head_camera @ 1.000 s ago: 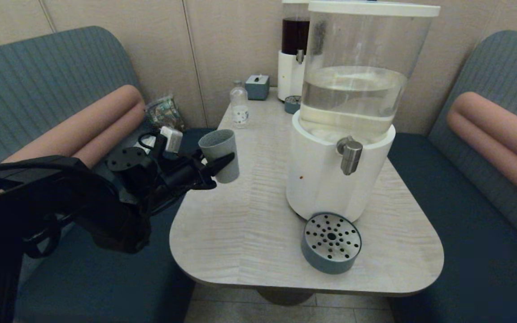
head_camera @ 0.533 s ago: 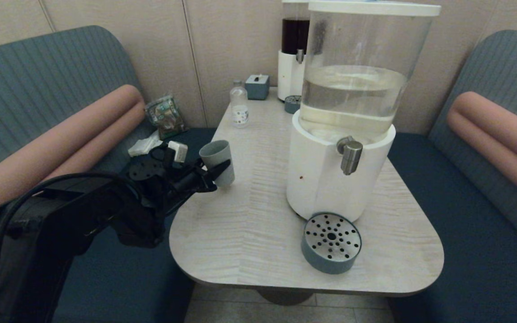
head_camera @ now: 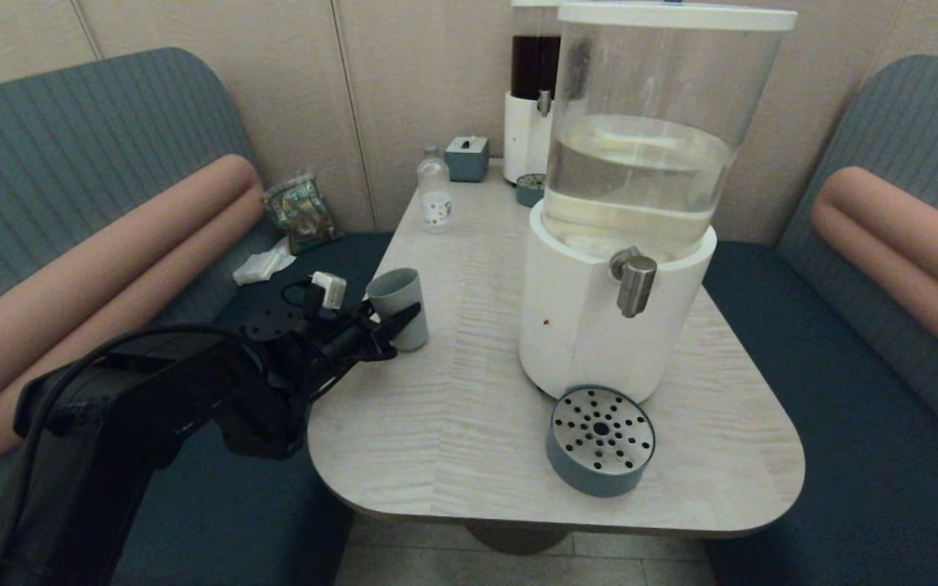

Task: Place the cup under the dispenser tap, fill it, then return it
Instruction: Place the cup next to the water dispenser

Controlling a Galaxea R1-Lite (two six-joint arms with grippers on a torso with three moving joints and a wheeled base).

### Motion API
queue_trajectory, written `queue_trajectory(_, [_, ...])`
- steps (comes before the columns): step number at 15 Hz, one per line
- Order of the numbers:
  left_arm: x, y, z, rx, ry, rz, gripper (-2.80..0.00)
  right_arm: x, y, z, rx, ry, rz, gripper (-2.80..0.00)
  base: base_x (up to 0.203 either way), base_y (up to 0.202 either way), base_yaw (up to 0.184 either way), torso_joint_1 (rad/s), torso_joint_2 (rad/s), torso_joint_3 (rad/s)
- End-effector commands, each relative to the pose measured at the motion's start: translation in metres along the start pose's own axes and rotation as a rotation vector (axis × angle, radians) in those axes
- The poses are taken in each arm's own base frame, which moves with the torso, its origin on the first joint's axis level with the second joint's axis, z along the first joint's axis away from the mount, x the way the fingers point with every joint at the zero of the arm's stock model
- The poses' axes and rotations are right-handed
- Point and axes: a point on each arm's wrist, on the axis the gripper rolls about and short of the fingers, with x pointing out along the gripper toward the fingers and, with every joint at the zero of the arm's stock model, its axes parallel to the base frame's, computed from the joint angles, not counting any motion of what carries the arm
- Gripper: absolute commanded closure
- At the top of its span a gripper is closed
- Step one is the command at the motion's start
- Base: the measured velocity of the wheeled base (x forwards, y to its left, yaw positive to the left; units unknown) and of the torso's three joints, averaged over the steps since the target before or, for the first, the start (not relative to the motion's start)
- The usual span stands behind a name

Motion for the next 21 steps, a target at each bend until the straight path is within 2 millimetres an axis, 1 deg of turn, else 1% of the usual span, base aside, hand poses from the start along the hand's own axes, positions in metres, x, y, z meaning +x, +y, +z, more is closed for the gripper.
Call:
queue_trajectory(1, [-0.002,0.002,-0.007,-0.009,0.013,0.002,0.00,0.000,0.000,0.000,0.000,-0.003,0.000,0.00,0.000,0.000,0.000,0.000,0.00,0.000])
queue_trajectory(3, [-0.002,0.002,-0.007,-0.009,0.013,0.001,0.00,0.000,0.000,0.000,0.000,-0.003,0.000,0.00,0.000,0.000,0.000,0.000,0.00,0.000])
queue_trajectory(4, [-0.001,0.002,-0.006,-0.008,0.012,0.000,-2.80,0.000,0.000,0.000,0.000,-0.003,0.000,0.00,0.000,0.000,0.000,0.000,0.00,0.000])
queue_trajectory(8, [0.000,0.001,0.000,0.000,-0.002,-0.004,-2.80,0.000,0.000,0.000,0.000,-0.003,0.000,0.00,0.000,0.000,0.000,0.000,0.00,0.000])
queue_trajectory(11, [-0.003,-0.004,0.013,0.009,-0.007,-0.005,-2.80,0.000,0.000,0.000,0.000,-0.003,0.000,0.00,0.000,0.000,0.000,0.000,0.00,0.000])
queue_trajectory(13, [-0.016,-0.013,0.023,-0.007,0.026,0.000,-2.80,0.000,0.000,0.000,0.000,-0.003,0.000,0.00,0.000,0.000,0.000,0.000,0.00,0.000])
queue_trajectory(17, [-0.051,-0.038,0.043,-0.049,0.105,0.010,-2.80,0.000,0.000,0.000,0.000,-0.003,0.000,0.00,0.000,0.000,0.000,0.000,0.00,0.000])
queue_trajectory(21, [-0.084,-0.063,0.073,-0.053,0.131,0.016,-2.80,0.000,0.000,0.000,0.000,-0.003,0.000,0.00,0.000,0.000,0.000,0.000,0.00,0.000])
